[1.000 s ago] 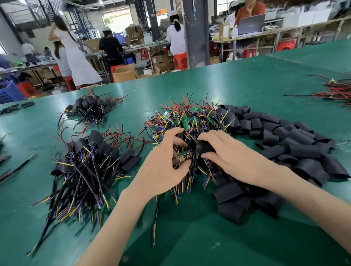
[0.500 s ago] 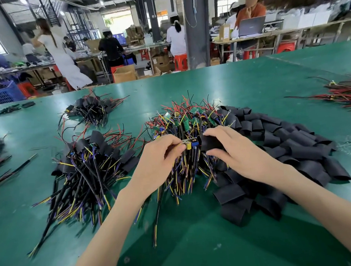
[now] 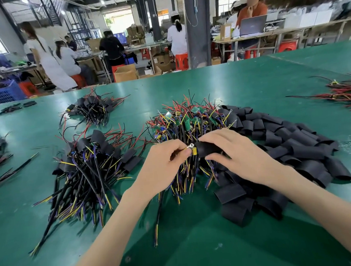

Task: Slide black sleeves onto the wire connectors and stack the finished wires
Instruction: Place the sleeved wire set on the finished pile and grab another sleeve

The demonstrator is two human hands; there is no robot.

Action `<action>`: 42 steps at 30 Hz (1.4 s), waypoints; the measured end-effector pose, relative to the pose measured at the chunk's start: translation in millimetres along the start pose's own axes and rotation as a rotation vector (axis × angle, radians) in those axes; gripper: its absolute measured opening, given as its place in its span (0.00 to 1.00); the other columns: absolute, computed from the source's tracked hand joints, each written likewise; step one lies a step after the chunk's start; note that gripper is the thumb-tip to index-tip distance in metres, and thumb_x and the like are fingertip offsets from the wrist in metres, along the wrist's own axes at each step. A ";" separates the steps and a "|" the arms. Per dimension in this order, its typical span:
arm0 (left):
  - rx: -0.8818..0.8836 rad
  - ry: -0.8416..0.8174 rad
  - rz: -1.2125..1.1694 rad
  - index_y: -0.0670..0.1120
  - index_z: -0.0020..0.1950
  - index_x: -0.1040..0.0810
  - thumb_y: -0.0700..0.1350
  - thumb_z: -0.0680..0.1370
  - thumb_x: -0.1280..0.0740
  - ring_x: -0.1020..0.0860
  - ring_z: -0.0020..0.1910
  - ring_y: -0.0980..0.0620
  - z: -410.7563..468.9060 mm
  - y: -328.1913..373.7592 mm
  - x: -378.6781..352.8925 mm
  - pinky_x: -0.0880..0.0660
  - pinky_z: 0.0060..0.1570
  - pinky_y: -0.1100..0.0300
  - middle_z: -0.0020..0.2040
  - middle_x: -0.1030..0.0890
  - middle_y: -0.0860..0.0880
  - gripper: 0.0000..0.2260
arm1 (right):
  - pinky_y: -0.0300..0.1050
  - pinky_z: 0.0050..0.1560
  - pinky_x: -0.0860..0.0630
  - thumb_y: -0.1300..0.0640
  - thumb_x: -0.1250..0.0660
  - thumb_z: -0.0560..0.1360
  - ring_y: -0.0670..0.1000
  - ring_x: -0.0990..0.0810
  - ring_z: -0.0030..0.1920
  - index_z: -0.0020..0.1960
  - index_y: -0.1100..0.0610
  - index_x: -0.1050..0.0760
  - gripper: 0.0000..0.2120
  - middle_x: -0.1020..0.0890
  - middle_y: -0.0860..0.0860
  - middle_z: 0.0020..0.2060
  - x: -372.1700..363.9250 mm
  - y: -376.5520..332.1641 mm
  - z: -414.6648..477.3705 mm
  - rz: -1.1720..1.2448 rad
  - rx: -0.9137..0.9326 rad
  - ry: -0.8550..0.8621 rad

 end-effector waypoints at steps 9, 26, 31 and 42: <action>-0.049 0.051 0.122 0.44 0.44 0.19 0.43 0.77 0.32 0.29 0.35 0.61 0.1 1.2 -5.0 0.37 0.38 0.72 0.36 0.25 0.56 0.04 | 0.41 0.59 0.34 0.58 0.30 0.74 0.54 0.25 0.54 0.60 0.62 0.26 0.16 0.21 0.53 0.55 -4.0 -1.7 -1.9 0.024 0.014 -0.001; -0.080 0.092 0.054 0.44 0.48 0.16 0.38 0.73 0.28 0.25 0.38 0.59 -2.1 7.2 -6.5 0.33 0.42 0.74 0.40 0.18 0.52 0.06 | 0.39 0.60 0.34 0.54 0.32 0.75 0.50 0.26 0.55 0.61 0.61 0.25 0.18 0.21 0.52 0.57 -2.5 -3.6 -2.1 0.109 -0.007 -0.004; -0.095 0.296 0.111 0.44 0.46 0.17 0.39 0.74 0.30 0.26 0.39 0.61 4.8 7.3 15.9 0.34 0.43 0.76 0.41 0.18 0.53 0.03 | 0.48 0.57 0.30 0.52 0.39 0.79 0.52 0.24 0.51 0.59 0.61 0.25 0.15 0.21 0.56 0.54 11.2 35.7 -0.3 0.003 -0.288 0.289; -0.186 1.024 -0.070 0.64 0.57 0.30 0.42 0.79 0.40 0.27 0.30 0.42 15.2 -6.2 105.7 0.29 0.31 0.48 0.39 0.24 0.61 0.16 | 0.54 0.63 0.36 0.48 0.46 0.80 0.56 0.35 0.67 0.73 0.53 0.38 0.22 0.32 0.50 0.70 -17.4 120.1 -23.2 -0.450 -0.659 -0.225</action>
Point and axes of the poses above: each hand's wrist, its own z-axis towards the middle knuckle, its own x-axis out of the back of the hand, y = z × x, the point moved 1 cm from there along z, towards the middle knuckle
